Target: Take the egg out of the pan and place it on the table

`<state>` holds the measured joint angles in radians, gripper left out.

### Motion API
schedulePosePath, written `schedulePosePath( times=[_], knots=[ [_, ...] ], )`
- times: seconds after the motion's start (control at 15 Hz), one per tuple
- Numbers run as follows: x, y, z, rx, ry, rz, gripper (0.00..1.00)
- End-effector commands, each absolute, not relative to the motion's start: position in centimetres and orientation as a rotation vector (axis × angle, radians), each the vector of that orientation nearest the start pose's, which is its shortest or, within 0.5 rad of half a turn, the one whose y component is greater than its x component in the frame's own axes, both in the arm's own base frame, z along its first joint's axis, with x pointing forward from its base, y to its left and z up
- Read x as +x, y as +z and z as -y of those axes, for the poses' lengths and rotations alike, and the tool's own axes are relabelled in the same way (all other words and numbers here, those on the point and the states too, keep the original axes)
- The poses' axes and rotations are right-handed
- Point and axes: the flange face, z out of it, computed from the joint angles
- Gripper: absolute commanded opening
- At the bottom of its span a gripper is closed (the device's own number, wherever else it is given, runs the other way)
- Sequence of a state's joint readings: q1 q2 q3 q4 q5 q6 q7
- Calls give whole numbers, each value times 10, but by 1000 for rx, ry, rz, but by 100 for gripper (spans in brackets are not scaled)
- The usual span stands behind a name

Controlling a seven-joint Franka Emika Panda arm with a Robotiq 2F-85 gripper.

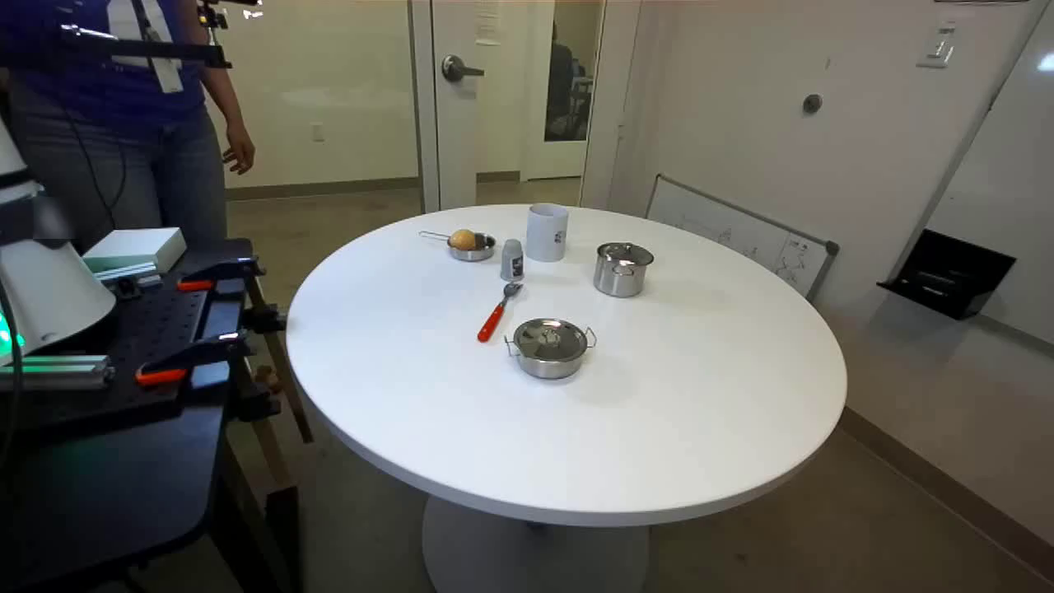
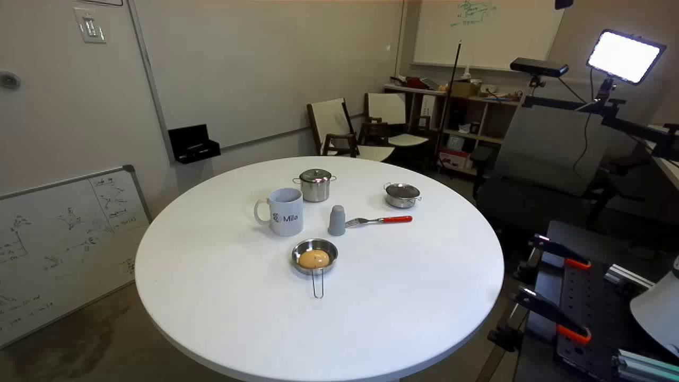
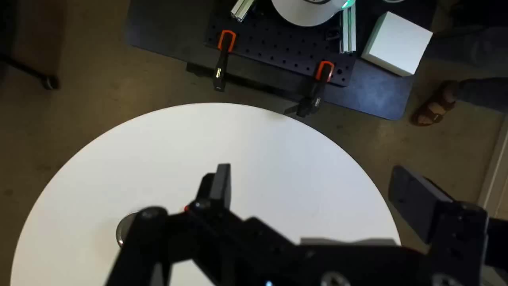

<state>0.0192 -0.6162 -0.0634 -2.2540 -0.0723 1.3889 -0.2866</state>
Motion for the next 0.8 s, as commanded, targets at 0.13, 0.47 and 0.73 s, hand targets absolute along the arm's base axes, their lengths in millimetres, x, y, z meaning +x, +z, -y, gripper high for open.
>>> schedulePosePath(
  times=[0.13,0.47,0.73],
  knots=[
    [337,559,17,-3095,360,460,100],
    [359,520,-18,-3074,228,626,100],
    [378,482,-44,-3034,158,774,100]
  ],
)
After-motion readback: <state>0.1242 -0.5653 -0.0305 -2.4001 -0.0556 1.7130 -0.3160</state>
